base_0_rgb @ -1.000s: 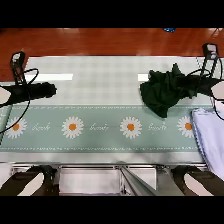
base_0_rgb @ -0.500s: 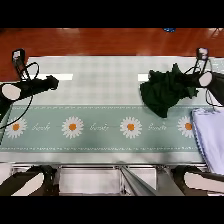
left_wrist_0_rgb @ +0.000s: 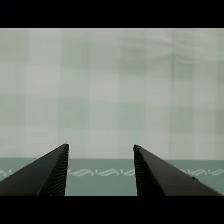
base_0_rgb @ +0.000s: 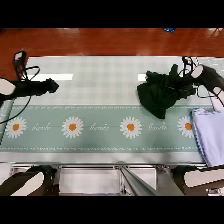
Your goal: Fold the shirts.
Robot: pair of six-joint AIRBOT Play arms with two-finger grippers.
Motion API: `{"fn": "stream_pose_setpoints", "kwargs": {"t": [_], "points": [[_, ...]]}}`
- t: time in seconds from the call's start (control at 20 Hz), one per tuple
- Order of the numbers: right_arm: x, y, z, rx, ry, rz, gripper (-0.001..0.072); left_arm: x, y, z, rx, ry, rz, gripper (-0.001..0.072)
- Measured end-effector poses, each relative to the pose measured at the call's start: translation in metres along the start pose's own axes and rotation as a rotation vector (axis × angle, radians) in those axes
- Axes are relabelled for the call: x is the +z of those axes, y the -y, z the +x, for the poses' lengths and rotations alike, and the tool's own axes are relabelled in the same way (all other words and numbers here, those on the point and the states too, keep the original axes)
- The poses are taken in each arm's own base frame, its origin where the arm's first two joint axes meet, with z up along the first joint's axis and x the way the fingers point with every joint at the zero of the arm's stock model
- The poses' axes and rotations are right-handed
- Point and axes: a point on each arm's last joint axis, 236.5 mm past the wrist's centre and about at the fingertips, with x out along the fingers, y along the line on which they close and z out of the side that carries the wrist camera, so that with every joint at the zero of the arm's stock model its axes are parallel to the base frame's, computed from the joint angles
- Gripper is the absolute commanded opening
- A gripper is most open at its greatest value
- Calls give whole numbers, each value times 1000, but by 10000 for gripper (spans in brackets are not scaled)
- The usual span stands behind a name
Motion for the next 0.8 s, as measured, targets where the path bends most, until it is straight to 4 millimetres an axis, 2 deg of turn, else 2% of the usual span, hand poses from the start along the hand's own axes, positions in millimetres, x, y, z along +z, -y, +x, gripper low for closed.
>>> {"fn": "stream_pose_setpoints", "kwargs": {"t": [0.1,0.2,0.3,0.45,0.55,0.65,0.8], "points": [[33,-17,-36,42,76,-47,19,-5,-16,-19,18,-36,-44,503],[77,-39,-91,86,216,-91,19,-16,-33,-37,39,-69,-94,503],[116,-63,-159,129,377,-143,19,-32,-42,-53,48,-88,-142,503],[154,-104,-278,180,641,-237,19,-49,-33,-71,16,-76,-185,503],[164,-133,-354,208,809,-304,19,-57,-24,-83,-4,-51,-189,503],[163,-160,-421,235,958,-360,19,-60,-17,-92,-19,-21,-184,503],[148,-193,-502,279,1149,-427,19,-61,-10,-104,-29,19,-172,503]]}}
